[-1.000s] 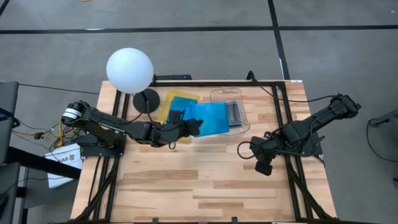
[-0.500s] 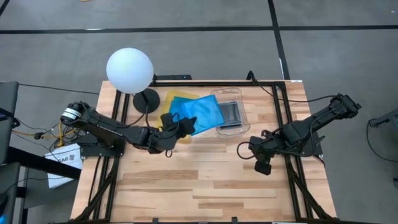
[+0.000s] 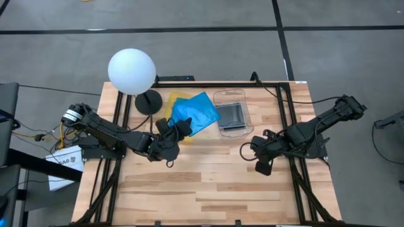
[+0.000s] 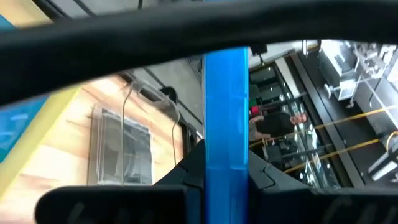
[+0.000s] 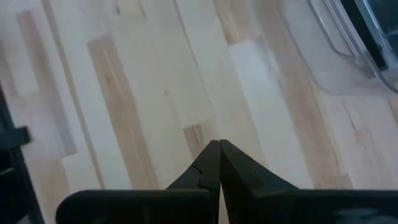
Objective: Pick & place jewel cases by type
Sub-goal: Put the blue CD case into the yellow bin
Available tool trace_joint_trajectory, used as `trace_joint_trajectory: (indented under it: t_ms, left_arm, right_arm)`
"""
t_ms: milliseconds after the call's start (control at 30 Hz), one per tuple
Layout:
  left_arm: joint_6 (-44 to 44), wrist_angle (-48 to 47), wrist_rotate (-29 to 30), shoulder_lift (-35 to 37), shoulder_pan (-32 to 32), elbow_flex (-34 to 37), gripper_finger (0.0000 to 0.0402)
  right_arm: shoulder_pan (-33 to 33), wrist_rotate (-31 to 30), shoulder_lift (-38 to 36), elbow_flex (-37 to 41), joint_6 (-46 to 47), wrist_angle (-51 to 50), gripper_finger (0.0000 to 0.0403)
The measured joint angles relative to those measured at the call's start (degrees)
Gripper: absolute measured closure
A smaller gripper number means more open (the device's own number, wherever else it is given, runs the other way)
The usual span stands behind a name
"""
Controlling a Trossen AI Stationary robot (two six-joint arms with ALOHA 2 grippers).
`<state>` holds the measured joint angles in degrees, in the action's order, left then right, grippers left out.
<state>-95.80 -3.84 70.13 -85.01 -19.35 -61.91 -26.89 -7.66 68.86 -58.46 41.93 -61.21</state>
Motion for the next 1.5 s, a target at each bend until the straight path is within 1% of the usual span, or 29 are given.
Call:
trace_joint_trajectory:
  t_ms: [200, 333, 467, 567, 667, 733, 833, 967, 1100, 1167, 1300, 1400, 1500]
  left_arm:
    - [-1.07, -0.91, 4.58, -0.02, 0.04, 0.00, 0.0374]
    - [-5.10, -4.94, 5.77, -0.02, 0.67, 0.00, 0.0374]
    - [-12.34, -13.28, 4.77, -0.05, 1.03, 0.00, 0.0374]
    - [-16.96, -20.79, 2.50, -0.07, 0.98, 0.00, 0.0374]
    - [-18.45, -27.17, -0.17, -0.07, 1.11, 0.00, 0.0374]
    - [-15.81, -30.13, -2.60, -0.07, 1.54, 0.00, 0.0374]
    - [-8.28, -33.45, -8.18, 0.41, 2.82, -0.01, 0.0374]
    - [6.15, -37.68, -11.84, 0.92, 5.30, -1.95, 0.0374]
    - [25.69, -42.12, -13.68, 1.14, 8.05, -6.30, 0.0374]
    - [37.22, -44.49, -15.11, 1.14, 9.33, -8.89, 0.0374]
    - [61.48, -45.63, -16.94, 1.14, 11.38, -12.44, 0.0374]
    - [78.64, -45.53, -19.16, 1.18, 12.51, -13.57, 0.0374]
    - [91.09, -47.09, -20.34, 0.93, 13.14, -13.55, 0.0374]
  right_arm:
    - [0.02, -0.38, 0.00, 0.00, -0.05, 4.81, 0.0403]
    - [0.02, -3.16, 0.00, 0.02, -0.07, 5.83, 0.0403]
    - [0.04, -5.74, 0.00, 0.02, -0.11, 6.06, 0.0403]
    - [0.49, -6.45, 0.00, 0.02, -0.36, 6.06, 0.0403]
    - [1.24, -6.45, 0.00, 0.02, -0.48, 6.06, 0.0403]
    - [1.78, -6.46, 0.00, 0.02, -0.70, 6.06, 0.0403]
    - [2.40, -6.38, 0.00, 0.02, -1.88, 6.33, 0.0403]
    - [3.62, -6.12, 0.03, 0.02, -1.90, 6.95, 0.0403]
    - [5.33, -5.79, 0.77, 0.04, -1.92, 7.43, 0.0403]
    - [6.09, -5.77, 1.31, 0.04, -1.95, 7.44, 0.0403]
    - [7.82, -4.36, 3.01, 0.04, -1.95, 7.61, 0.0403]
    - [9.01, -2.64, 4.90, 0.04, -1.99, 7.61, 0.0403]
    - [9.99, -0.95, 7.03, 0.04, -2.03, 7.61, 0.0403]
